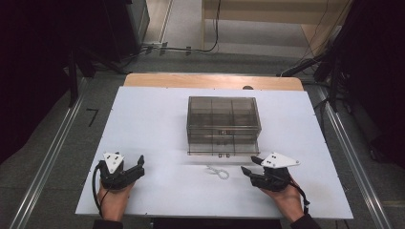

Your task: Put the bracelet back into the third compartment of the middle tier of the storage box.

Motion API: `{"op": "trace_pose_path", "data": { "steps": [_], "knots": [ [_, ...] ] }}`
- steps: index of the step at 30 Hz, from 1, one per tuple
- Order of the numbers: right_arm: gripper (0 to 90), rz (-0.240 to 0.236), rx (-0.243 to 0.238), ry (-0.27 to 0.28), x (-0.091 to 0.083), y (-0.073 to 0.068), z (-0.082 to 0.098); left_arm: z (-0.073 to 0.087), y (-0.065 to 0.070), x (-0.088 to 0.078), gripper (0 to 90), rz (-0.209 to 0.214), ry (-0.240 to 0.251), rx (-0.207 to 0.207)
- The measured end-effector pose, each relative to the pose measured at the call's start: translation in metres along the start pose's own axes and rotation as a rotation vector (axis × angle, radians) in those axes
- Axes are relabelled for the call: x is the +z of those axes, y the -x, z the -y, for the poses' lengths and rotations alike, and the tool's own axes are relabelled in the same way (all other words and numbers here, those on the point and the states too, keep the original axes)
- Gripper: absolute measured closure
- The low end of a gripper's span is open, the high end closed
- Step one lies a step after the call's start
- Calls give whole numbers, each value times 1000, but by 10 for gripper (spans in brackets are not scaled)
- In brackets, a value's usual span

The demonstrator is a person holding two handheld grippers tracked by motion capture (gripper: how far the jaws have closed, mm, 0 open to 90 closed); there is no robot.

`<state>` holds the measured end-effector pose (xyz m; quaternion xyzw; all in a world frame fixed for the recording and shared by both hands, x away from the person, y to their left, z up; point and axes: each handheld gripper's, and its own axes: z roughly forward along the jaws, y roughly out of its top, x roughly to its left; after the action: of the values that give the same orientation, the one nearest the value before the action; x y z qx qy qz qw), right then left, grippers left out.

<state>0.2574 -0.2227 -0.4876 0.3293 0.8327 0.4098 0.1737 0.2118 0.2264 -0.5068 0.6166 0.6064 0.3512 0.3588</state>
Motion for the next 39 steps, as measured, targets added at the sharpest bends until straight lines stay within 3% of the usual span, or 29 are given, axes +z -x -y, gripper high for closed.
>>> {"op": "trace_pose_path", "data": {
  "steps": [16, 39],
  "knots": [
    [433, -32, 9, -9, 10, -8, -4, 0, 0, 1, 157, 0, -2, -1],
    [434, -59, -22, -17, 24, -22, -11, 0, -1, 1, 157, 0, -3, -2]
  ]
}}
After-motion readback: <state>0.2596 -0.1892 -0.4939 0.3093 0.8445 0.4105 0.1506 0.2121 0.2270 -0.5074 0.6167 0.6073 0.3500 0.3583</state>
